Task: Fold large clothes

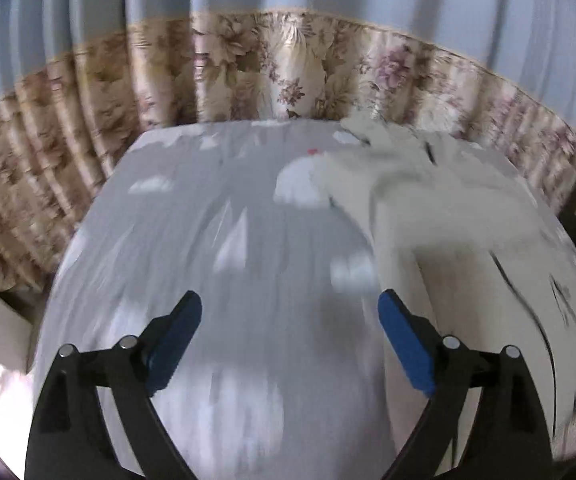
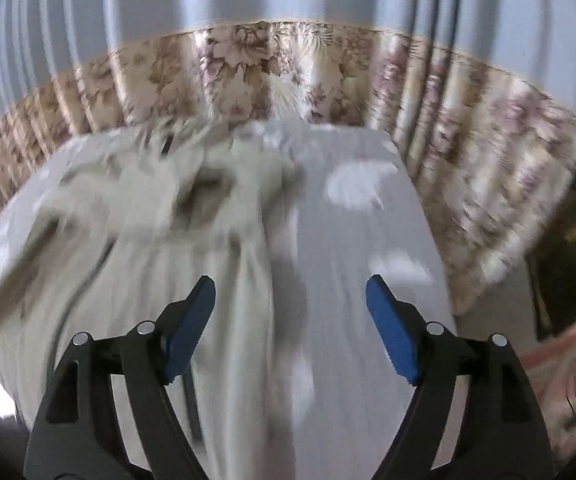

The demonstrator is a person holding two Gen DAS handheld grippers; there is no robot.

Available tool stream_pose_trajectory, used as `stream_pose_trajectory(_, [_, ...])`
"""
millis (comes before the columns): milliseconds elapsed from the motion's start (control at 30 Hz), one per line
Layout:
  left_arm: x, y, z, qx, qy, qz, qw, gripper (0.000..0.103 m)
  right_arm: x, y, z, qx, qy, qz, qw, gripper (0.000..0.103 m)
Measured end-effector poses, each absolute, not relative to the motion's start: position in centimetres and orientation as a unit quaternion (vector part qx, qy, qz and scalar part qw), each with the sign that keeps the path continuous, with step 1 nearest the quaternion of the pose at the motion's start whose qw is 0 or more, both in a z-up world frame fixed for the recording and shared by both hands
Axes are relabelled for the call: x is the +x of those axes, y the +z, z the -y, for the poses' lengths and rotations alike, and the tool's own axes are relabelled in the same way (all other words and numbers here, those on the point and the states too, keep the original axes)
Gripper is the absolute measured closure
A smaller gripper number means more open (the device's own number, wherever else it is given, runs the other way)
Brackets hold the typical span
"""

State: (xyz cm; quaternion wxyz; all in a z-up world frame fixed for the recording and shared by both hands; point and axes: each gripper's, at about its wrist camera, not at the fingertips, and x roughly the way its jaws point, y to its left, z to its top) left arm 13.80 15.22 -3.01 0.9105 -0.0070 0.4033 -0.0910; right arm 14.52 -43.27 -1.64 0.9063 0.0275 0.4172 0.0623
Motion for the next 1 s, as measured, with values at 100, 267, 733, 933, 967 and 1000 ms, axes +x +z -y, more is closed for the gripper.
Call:
stream_pose_trajectory(100, [22.2, -4.3, -14.1, -0.048, -0.108, -0.433, 0.894, 0.013, 23.4, -3.4, 42.1, 0.03, 0.051, -0.436, 0.898, 0.029])
stream_pose_trajectory(267, [29.6, -6.7, -10.9, -0.055, -0.09, -0.463, 0.88, 0.013, 32.1, -7.0, 41.8, 0.04, 0.034, -0.473, 0.88, 0.029])
stream_pose_trajectory(733, [36.9, -9.9, -7.5, -0.08, -0.136, -0.497, 0.853, 0.083, 37.2, -12.7, 41.7, 0.115, 0.076, -0.547, 0.826, 0.088])
stream_pose_trajectory(933, [35.9, -6.9, -4.9, 0.036, -0.12, -0.394, 0.911, 0.097, 36.1, -8.4, 39.2, 0.0, 0.051, -0.43, 0.901, 0.097])
stream_pose_trajectory(967, [35.1, -6.3, -3.9, 0.088, -0.107, -0.35, 0.927, 0.098, 35.8, -8.1, 38.5, -0.035, 0.038, -0.404, 0.913, 0.097])
stream_pose_trajectory(1000, [34.9, -6.2, -3.3, 0.128, -0.086, -0.319, 0.935, 0.103, 36.2, -8.8, 38.2, -0.051, 0.03, -0.416, 0.907, 0.097])
